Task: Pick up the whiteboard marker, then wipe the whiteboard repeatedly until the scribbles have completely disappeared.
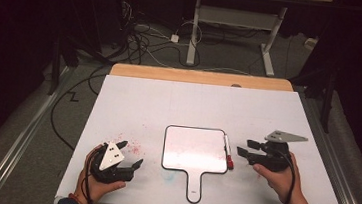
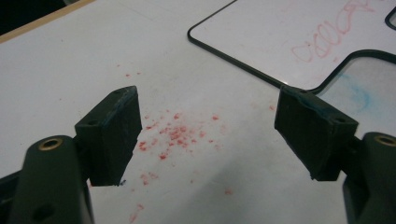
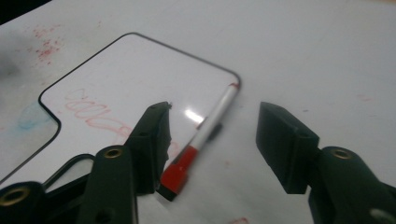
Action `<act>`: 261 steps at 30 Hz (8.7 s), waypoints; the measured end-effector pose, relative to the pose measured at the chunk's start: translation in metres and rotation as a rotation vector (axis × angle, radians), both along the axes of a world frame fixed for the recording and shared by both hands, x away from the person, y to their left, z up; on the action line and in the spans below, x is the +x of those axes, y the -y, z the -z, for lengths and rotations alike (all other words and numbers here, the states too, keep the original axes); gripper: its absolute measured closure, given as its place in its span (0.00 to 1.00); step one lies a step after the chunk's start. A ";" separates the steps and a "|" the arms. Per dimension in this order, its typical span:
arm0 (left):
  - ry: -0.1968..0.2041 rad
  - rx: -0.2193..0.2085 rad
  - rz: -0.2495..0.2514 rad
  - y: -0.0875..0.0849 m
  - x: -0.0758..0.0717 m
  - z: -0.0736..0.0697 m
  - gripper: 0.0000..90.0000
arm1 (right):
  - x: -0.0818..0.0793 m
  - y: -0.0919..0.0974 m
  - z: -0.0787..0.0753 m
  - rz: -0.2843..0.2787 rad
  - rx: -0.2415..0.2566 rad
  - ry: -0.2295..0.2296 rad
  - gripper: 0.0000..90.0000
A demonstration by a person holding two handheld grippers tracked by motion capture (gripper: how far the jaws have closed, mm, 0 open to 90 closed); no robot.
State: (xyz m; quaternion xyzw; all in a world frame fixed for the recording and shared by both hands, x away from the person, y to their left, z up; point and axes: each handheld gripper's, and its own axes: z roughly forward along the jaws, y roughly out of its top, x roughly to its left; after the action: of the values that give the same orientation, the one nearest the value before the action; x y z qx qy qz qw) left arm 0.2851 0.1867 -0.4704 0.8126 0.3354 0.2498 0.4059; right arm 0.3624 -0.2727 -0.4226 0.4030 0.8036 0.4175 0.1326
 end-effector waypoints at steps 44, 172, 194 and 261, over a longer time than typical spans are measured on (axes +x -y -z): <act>-0.073 -0.070 0.093 0.035 0.012 -0.008 0.25 | 0.044 -0.038 0.021 -0.044 -0.025 -0.090 0.90; -0.128 -0.101 0.326 0.125 0.039 -0.011 0.88 | -0.059 0.012 0.011 -0.005 -0.145 0.243 0.32; -0.117 -0.125 0.400 0.160 0.046 -0.008 0.88 | -0.060 0.003 0.019 -0.056 -0.213 0.238 0.33; -0.162 -0.131 0.227 0.096 0.057 -0.008 0.88 | -0.058 0.005 0.022 -0.045 -0.290 0.272 0.33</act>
State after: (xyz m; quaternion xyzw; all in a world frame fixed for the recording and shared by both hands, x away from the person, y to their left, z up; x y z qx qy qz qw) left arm 0.3423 0.0907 -0.4625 0.8345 0.2888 0.1134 0.4553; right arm 0.3042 -0.2782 -0.4447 0.3015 0.8387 0.3509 0.2873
